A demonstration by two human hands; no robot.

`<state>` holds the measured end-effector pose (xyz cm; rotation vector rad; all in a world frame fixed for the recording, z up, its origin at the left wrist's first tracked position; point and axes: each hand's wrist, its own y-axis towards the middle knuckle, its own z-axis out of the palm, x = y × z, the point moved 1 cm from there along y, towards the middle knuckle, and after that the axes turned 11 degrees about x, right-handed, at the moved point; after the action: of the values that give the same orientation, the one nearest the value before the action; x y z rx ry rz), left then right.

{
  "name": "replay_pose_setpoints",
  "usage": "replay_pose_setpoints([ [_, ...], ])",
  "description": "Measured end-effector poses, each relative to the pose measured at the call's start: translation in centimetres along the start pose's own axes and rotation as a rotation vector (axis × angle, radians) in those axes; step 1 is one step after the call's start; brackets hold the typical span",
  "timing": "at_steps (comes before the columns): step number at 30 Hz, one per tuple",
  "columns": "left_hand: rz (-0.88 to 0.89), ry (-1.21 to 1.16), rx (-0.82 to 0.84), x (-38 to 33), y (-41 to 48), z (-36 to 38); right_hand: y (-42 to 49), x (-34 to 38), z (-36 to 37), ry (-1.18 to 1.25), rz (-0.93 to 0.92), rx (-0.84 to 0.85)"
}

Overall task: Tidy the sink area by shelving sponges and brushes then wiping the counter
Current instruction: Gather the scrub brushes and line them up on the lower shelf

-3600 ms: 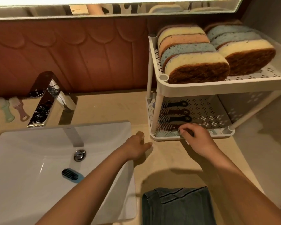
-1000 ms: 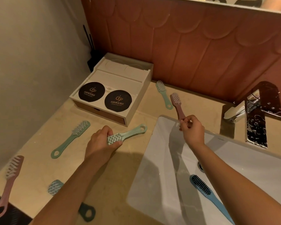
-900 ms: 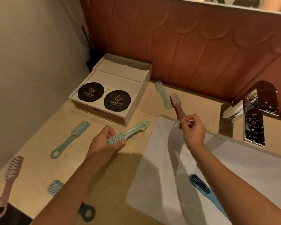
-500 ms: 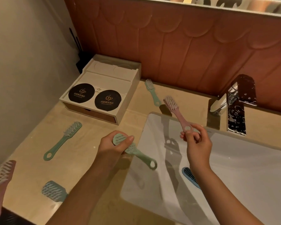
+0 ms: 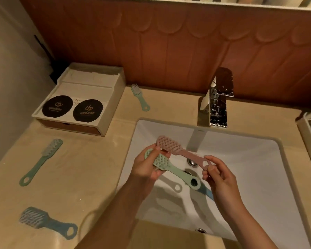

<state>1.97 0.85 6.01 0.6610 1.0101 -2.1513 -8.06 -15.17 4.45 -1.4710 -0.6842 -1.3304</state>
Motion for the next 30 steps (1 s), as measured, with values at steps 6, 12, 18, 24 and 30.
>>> replay_pose_setpoints([
  [6, -0.028, 0.211, 0.008, 1.9, -0.4, 3.5, -1.4, 0.4, -4.1, -0.157, -0.012, -0.033],
  [12, 0.039, 0.331, -0.018, 4.7, -1.0, 7.4, -2.3, 1.3, -8.6, -0.558, -0.055, 0.002],
  [18, 0.041, 0.448, 0.007, 8.9, -1.1, 13.3, -3.2, 3.7, -12.0, -0.887, -0.097, 0.056],
  [24, 0.021, 0.401, 0.146, 13.3, -1.3, 19.6, -4.3, 4.7, -17.3, -0.705, -0.166, -0.036],
  [30, -0.06, 0.239, 0.202, 16.3, -0.7, 23.8, -5.2, 4.9, -23.5, -0.629, -0.165, -0.123],
])
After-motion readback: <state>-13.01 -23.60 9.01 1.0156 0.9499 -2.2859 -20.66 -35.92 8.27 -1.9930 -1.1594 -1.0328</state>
